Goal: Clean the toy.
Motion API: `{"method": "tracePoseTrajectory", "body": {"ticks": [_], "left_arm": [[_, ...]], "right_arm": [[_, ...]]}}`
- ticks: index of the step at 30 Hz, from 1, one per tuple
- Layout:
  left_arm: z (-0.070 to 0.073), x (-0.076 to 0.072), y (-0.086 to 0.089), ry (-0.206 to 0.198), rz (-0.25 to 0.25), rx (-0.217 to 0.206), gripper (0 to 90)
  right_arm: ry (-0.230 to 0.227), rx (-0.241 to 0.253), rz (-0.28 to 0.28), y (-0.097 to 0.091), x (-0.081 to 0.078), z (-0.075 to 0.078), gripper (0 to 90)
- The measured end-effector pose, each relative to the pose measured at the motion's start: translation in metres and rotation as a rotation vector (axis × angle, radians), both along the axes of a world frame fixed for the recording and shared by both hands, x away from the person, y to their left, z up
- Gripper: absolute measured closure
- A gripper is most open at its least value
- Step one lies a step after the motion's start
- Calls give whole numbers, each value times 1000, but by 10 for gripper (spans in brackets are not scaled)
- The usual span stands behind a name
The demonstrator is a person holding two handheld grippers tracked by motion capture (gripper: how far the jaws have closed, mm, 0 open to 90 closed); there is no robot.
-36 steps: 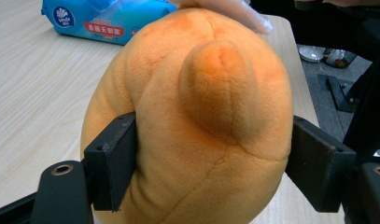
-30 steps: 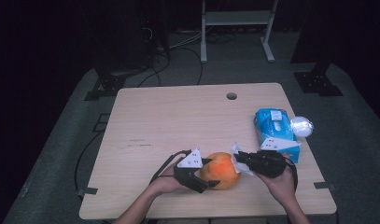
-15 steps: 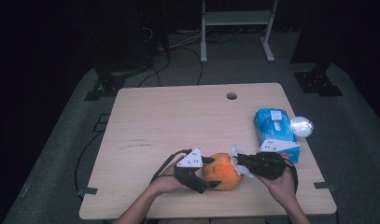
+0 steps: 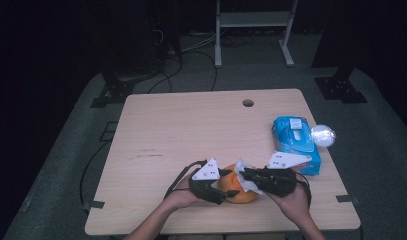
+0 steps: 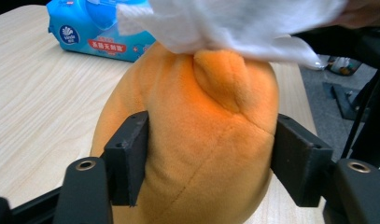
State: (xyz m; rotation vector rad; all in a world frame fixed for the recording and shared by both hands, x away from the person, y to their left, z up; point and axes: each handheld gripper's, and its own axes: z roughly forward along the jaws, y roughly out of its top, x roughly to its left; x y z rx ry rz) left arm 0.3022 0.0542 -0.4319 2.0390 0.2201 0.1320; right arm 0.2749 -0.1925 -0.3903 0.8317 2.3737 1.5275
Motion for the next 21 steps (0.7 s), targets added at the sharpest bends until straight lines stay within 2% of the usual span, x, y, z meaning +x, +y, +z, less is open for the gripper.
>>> {"method": "tracePoseTrajectory", "body": {"ticks": [2,4,6,8,11,14,15,19,21], "left_arm": [[-1,1,0,9,-5,-5,354],[-1,1,0,11,-2,-9,357],[-1,1,-1,8,3,-8,359],[-2,1,-2,11,16,-20,359],[-3,2,-3,12,44,-28,363],[-1,2,-2,9,52,-25,367],[-1,2,-1,18,53,-32,372],[2,5,3,34,48,-40,395],[3,7,4,51,48,-56,398]], "right_arm": [[17,10,-28,-9,4,-3,828],[18,-9,-70,-16,7,-6,828],[31,9,-82,-21,8,-6,828],[17,23,-69,-17,3,-2,827],[-15,50,25,1,-8,7,825],[-54,-8,27,11,-12,9,825],[-50,-6,25,10,-10,8,825],[-43,-15,-54,-6,-1,1,824],[-15,18,-90,-16,2,-2,824]]}}
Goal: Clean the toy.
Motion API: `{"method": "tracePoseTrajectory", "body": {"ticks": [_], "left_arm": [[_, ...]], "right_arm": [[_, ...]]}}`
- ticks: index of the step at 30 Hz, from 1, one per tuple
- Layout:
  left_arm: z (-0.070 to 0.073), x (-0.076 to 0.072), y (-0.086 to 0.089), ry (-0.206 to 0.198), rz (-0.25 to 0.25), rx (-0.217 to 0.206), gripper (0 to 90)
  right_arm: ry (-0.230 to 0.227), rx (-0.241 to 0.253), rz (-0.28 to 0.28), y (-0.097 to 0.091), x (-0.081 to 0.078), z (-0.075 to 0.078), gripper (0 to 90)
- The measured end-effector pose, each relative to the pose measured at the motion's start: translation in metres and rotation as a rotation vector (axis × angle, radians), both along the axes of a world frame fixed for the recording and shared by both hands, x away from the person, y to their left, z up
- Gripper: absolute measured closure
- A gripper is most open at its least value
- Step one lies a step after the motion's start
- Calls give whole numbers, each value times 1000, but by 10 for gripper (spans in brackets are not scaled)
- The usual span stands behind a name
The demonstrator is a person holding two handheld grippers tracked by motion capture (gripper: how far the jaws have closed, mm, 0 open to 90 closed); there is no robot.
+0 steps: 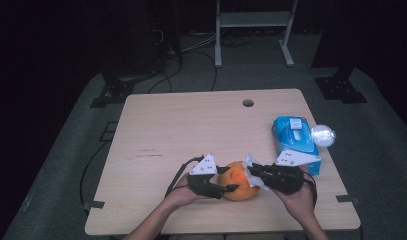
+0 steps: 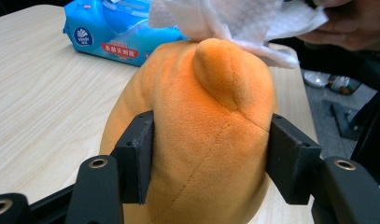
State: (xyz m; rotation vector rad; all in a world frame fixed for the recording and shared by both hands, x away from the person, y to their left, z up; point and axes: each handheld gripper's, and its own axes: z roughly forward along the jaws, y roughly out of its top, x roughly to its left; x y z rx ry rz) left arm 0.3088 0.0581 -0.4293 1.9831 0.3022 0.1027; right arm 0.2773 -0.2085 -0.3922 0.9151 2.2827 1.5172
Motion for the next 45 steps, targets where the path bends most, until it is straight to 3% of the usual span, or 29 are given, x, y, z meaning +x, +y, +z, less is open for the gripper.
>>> {"method": "tracePoseTrajectory", "body": {"ticks": [2,6,11,13,16,18,20,24,27,30,32,35,38,40,42,45], "left_arm": [[2,0,1,0,-5,-3,405],[14,-1,3,1,-12,-12,415],[19,-2,8,-14,7,4,418],[15,0,9,-6,16,15,416],[13,4,10,14,37,-4,409],[12,6,12,33,51,-21,405],[10,7,13,41,56,-32,401],[8,9,14,53,84,-38,383],[7,11,16,63,92,-41,376],[6,12,17,68,108,-37,377],[5,14,20,79,118,-44,380],[4,17,22,100,131,-60,380],[2,17,21,102,122,-66,377],[0,15,19,101,112,-70,370],[1,15,19,101,112,-65,369],[1,13,17,101,113,-69,366]], "right_arm": [[-1,26,3,-2,-1,2,823],[-28,60,65,7,-8,10,822],[-21,80,66,7,-6,8,822],[0,52,57,8,-3,0,821],[33,12,29,4,5,-10,820],[31,-40,-13,0,8,-13,820],[51,-19,-22,-4,10,-15,820],[15,21,24,5,2,-6,820],[-3,14,42,10,-1,-5,819],[36,30,36,6,4,-15,820],[53,-9,10,3,8,-24,820],[83,-15,-19,-2,10,-28,820],[71,15,-15,-1,9,-24,820],[43,51,35,6,4,-15,816],[39,37,46,7,4,-15,816],[71,19,17,1,8,-20,817]]}}
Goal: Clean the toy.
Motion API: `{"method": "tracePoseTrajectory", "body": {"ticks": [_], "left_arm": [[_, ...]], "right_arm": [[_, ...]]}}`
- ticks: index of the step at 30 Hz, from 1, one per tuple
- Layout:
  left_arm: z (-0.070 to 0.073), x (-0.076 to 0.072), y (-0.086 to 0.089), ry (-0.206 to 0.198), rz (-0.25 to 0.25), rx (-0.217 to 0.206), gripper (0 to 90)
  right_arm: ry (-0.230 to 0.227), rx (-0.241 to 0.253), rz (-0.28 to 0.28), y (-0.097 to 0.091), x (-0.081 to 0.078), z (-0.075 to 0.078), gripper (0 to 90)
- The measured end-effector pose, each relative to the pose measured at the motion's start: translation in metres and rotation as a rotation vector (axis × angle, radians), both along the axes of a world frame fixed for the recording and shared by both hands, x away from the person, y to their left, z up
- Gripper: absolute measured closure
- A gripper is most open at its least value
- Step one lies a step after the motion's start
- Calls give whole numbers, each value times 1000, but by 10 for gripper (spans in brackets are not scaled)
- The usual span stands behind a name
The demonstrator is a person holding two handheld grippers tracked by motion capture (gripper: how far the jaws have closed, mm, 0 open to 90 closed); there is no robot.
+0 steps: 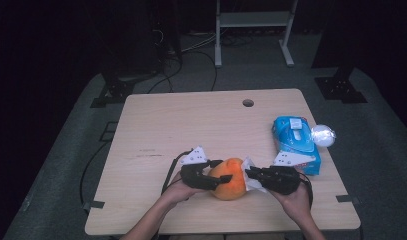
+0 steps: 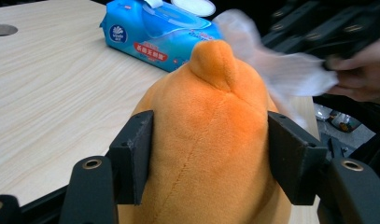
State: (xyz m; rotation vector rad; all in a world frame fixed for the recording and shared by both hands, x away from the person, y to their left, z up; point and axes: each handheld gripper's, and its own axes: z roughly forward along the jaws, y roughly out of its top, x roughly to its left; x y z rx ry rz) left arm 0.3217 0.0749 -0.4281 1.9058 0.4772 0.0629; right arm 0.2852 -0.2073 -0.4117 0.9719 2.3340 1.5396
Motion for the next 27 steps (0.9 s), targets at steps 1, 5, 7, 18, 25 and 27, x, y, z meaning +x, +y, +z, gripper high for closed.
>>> {"method": "tracePoseTrajectory", "body": {"ticks": [1,5,7,18,25,27], "left_arm": [[0,-1,-1,-2,-5,2,364],[-1,-6,-9,-23,-20,6,356],[-1,-10,-16,-51,-31,25,356],[-1,-13,-18,-88,-111,38,236],[-11,0,-10,-49,-95,43,72],[-17,2,-9,-24,-115,36,57]], "right_arm": [[-3,-30,-23,-2,1,-1,817],[-3,0,-41,-7,1,1,817],[-46,45,-3,-1,-5,15,817],[-35,1,21,4,-5,12,818],[-16,-13,24,-4,-4,10,818],[-14,-19,25,-6,-3,10,817]]}}
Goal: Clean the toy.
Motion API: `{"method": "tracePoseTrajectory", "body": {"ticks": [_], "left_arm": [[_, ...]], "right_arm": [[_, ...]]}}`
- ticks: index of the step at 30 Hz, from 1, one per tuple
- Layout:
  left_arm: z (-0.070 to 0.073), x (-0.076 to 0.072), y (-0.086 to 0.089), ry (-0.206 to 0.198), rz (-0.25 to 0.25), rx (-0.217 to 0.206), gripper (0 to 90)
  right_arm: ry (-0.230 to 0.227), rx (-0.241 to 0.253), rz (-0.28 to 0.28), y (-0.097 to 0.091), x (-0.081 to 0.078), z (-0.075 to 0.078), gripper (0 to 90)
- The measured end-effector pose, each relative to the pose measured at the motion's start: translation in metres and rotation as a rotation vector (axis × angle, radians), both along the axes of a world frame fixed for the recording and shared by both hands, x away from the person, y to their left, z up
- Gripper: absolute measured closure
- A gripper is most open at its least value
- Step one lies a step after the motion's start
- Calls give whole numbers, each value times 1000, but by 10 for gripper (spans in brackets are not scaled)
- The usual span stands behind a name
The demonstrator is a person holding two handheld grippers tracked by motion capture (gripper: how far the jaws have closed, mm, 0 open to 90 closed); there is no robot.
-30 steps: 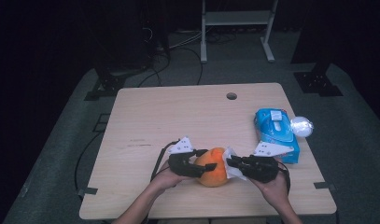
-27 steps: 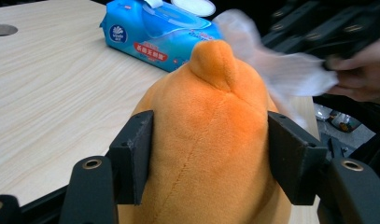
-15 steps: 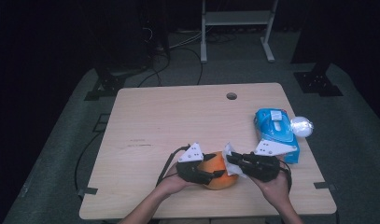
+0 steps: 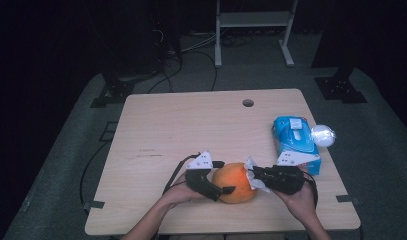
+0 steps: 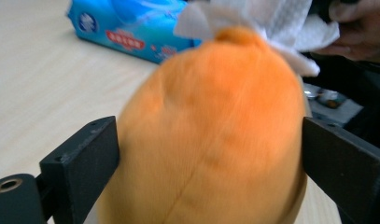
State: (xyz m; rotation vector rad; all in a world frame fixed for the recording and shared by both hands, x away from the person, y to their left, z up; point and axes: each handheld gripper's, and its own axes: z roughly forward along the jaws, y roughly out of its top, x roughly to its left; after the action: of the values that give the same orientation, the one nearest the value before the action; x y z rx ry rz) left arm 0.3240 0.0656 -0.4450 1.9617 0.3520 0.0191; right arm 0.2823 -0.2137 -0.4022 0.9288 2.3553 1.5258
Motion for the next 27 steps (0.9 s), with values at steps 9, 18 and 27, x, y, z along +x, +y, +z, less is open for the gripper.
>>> {"method": "tracePoseTrajectory", "body": {"ticks": [9,18,27], "left_arm": [[2,-5,0,-56,11,26,377],[27,-19,-5,-170,24,114,413],[24,-16,-4,-140,38,119,404]], "right_arm": [[3,19,-45,-8,3,-2,819],[-108,97,-2,2,-12,24,825],[-32,26,-25,1,0,2,825]]}}
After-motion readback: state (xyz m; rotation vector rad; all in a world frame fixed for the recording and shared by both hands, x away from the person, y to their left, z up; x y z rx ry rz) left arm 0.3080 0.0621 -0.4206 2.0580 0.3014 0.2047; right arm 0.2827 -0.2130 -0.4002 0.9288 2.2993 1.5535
